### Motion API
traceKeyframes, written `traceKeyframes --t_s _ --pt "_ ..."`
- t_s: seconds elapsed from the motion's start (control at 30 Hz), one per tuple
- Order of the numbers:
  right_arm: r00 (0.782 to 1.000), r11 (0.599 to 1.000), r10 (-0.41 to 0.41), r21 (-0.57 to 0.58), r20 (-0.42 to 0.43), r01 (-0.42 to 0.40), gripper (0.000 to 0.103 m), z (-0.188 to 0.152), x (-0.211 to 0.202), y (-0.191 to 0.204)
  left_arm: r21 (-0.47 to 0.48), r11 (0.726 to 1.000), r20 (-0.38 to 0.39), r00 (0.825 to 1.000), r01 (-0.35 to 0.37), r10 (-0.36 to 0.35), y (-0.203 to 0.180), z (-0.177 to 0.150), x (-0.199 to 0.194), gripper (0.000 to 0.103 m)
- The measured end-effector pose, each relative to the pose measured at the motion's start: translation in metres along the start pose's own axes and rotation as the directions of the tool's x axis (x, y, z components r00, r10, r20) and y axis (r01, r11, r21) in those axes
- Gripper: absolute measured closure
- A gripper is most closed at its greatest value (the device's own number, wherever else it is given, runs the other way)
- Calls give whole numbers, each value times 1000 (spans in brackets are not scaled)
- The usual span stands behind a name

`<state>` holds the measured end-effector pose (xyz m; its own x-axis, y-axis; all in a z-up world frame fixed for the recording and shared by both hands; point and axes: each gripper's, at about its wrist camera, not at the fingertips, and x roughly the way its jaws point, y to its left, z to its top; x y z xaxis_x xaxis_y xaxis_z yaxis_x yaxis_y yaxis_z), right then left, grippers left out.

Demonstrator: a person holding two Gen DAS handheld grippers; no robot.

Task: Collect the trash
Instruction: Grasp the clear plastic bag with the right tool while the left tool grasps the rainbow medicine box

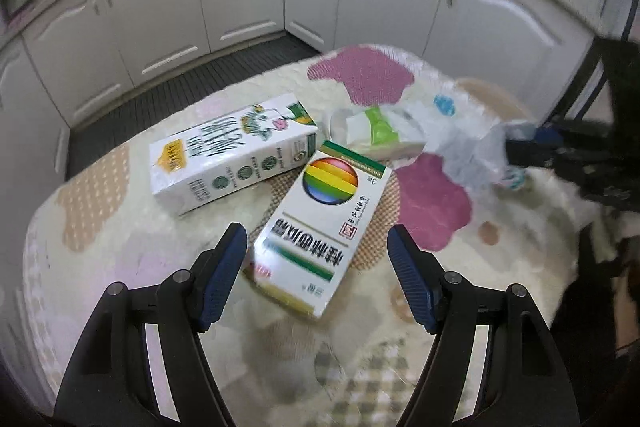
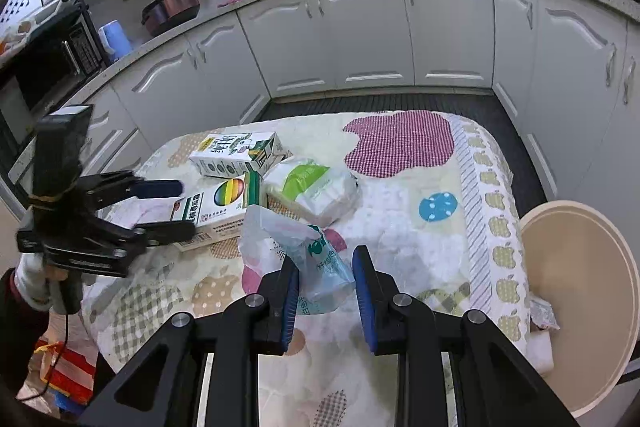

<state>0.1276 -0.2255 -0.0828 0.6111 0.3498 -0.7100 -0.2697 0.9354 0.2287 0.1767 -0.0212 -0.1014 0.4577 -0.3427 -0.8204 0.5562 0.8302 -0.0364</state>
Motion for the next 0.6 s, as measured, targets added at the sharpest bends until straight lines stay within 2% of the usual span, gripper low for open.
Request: traceKeyframes --t_s 0.13,0.27,0.33,0.37,0.6 --pt "1000 1000 -5 4 -3 5 78 -2 -1 -2 69 996 -48 997 -50 53 -10 3 19 31" --pt "1000 1000 -4 10 -3 4 78 -4 -2 -4 25 1000 -66 998 -6 7 -9 8 26 32" --pt "1000 1000 -1 13 -1 1 78 -6 -3 -4 7 1000 -63 998 22 -22 -11 6 23 38" --pt "1000 1000 -1 13 0 1 78 -7 -4 -4 6 1000 -60 998 23 -23 -15 4 22 52" --pt "1000 1000 -1 29 16 1 78 -15 -15 -7 -37 998 -33 998 44 -46 -36 -11 2 54"
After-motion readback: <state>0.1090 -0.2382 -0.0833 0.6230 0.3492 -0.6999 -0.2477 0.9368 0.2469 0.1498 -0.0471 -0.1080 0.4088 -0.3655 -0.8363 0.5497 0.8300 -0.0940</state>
